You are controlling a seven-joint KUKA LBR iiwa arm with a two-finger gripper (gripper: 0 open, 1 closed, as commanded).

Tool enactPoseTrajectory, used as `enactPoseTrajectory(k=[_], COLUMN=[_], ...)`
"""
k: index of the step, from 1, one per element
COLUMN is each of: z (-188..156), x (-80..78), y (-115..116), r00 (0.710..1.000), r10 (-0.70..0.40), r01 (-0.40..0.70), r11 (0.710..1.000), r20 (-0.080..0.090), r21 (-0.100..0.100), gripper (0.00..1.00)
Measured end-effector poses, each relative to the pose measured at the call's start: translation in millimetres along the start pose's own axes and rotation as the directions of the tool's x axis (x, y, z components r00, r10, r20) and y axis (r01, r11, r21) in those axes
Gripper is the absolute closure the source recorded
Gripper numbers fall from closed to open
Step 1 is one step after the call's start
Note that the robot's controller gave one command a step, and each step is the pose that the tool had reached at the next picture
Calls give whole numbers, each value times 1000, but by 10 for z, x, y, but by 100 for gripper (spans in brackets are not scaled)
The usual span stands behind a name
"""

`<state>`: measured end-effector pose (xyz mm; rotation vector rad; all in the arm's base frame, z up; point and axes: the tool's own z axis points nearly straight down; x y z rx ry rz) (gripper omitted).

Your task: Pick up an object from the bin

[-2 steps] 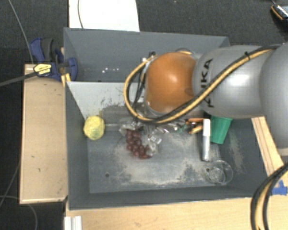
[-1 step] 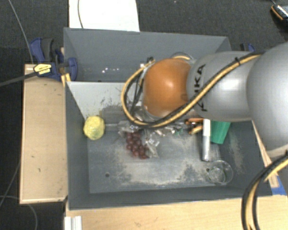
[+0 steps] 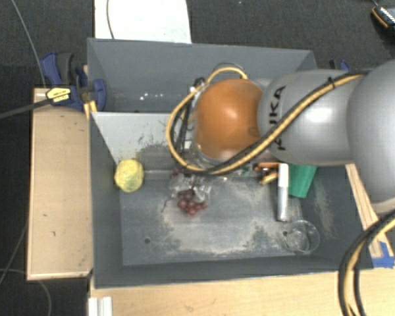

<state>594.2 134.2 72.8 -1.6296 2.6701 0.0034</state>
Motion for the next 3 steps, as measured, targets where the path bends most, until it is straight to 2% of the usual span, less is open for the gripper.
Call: enactPoseTrajectory(k=[1,2,3], z=[-1,-228,-627], x=[-1,-13,-14], y=[1,-6,1], r00=[1000,1000,1000], r10=[4,11,18], r01=[-4,-11,-18], r11=[1000,1000,1000], r20=[0,6,6], r21=[-1,2,1], gripper=[100,100,100])
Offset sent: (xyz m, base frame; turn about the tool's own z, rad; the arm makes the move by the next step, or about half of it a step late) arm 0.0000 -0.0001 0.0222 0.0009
